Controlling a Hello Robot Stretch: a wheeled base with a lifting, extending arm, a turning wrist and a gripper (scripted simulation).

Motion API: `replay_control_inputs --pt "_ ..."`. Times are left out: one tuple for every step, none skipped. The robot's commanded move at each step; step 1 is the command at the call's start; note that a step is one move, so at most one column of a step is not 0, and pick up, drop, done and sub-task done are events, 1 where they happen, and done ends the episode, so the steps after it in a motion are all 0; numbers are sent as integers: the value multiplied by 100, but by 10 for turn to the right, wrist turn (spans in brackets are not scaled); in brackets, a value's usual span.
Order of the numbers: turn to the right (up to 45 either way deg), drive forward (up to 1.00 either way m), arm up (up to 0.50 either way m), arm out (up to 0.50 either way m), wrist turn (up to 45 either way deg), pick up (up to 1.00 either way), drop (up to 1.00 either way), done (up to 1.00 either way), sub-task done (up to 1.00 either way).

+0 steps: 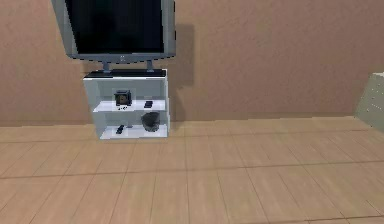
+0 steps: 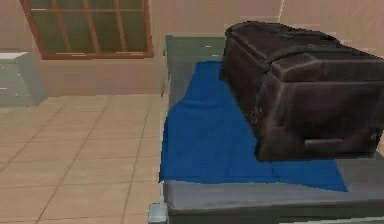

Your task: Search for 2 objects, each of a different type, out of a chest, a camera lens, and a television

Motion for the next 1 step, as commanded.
replay_control_inputs --pt "-30 0 0 0 0 0 0 0 0"
